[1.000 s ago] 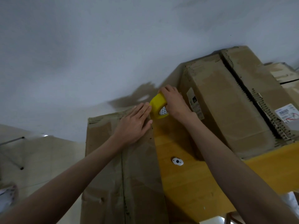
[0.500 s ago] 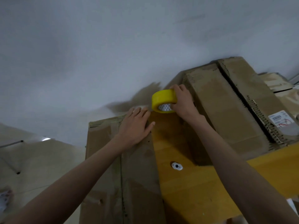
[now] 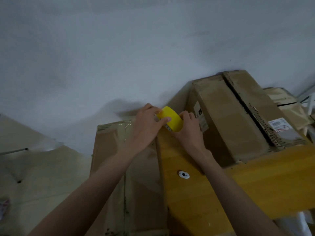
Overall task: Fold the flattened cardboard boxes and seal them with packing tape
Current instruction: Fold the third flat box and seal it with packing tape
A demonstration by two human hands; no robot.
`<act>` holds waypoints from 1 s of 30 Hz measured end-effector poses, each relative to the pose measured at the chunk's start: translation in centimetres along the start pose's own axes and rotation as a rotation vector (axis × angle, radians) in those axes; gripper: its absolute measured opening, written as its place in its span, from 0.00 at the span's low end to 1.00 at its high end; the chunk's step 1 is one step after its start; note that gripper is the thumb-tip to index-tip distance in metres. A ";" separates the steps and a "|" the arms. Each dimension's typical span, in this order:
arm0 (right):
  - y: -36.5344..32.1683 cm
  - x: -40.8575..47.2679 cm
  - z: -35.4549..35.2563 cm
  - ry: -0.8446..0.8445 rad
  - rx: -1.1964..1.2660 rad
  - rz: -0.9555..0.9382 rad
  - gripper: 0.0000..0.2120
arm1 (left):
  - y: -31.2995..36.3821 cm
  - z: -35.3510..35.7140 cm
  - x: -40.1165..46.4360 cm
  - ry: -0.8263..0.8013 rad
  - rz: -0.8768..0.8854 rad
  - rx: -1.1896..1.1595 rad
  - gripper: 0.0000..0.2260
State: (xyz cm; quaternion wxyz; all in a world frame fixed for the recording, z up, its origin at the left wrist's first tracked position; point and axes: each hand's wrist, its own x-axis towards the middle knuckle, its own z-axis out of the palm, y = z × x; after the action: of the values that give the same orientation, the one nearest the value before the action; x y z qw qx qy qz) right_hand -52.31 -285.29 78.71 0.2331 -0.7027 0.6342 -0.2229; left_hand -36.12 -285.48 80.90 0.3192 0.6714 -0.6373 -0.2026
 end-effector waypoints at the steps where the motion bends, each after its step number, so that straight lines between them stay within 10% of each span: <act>1: -0.2 -0.7 0.0 -0.002 -0.010 0.011 0.25 | 0.3 -0.3 -0.5 0.006 0.007 -0.011 0.17; 10: -0.8 -5.9 0.2 0.006 0.014 0.041 0.28 | 2.5 -1.4 -4.0 0.025 -0.027 0.003 0.02; 20: 1.1 -9.5 -1.1 -0.266 0.435 0.064 0.21 | 3.0 0.0 -6.5 -0.097 0.165 0.283 0.11; 30: 2.3 -12.2 -1.1 -0.082 0.448 -0.042 0.25 | 2.8 1.6 -7.9 -0.251 0.277 0.318 0.05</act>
State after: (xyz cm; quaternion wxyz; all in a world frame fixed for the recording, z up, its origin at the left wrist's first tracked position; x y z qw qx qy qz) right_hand -55.99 -273.38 77.96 0.4045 -0.6548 0.5441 -0.3340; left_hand -40.10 -277.95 80.60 0.1526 0.5888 -0.7820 -0.1359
